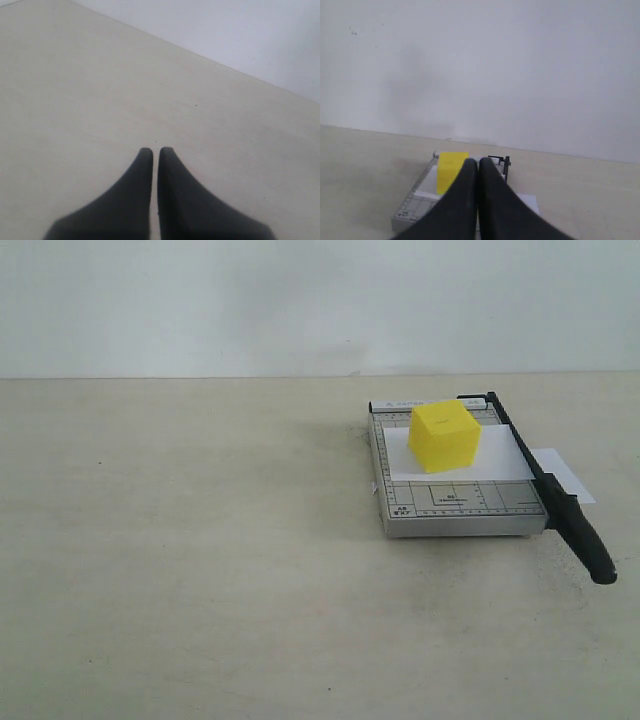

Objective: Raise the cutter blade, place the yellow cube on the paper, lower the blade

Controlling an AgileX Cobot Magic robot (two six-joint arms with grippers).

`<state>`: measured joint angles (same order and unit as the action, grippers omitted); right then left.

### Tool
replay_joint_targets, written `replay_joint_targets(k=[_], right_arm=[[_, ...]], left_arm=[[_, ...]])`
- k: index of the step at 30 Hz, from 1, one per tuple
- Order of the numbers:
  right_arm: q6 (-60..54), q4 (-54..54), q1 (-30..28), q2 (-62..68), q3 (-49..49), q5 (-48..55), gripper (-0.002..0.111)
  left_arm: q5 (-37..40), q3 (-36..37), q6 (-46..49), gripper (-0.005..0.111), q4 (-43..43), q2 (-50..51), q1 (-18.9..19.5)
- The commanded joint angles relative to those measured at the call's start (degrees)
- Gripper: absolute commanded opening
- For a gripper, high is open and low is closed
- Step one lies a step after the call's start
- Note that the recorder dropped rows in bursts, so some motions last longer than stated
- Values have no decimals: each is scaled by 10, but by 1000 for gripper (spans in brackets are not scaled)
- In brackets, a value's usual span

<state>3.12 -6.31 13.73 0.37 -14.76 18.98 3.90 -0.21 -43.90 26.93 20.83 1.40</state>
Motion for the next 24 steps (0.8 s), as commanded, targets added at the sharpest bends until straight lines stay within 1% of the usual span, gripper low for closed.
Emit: replay_joint_targets(k=[1,5,8,11,13,15,17,24], right_arm=[[10,-31,-1,-4,1,113,0],[71,-62,-1,-4,26,119,0],[77,-66,-2,-4,36,121,0],[76,-70,-29,-4,42,76,0],[60,-93,-55,-4,42,56,0],[59,-112,-82,-4,42,70,0],[72,-109,-99,-4,42,107,0],[81,-121,-102,-4,43,115,0]], left_arm=[[-8,2,-3,4,1,-4,-3],[-10,2,-3,4,1,-4,-3],[-10,2,-3,4,1,-4,-3],[-10,2,-3,4,1,-4,-3],[-10,2,-2,4,1,-4,-3],[-10,2,-2,4,1,-4,-3],[-10,2,-1,4,1,-4,-3],[-8,2,0,4,1,-4,-3]])
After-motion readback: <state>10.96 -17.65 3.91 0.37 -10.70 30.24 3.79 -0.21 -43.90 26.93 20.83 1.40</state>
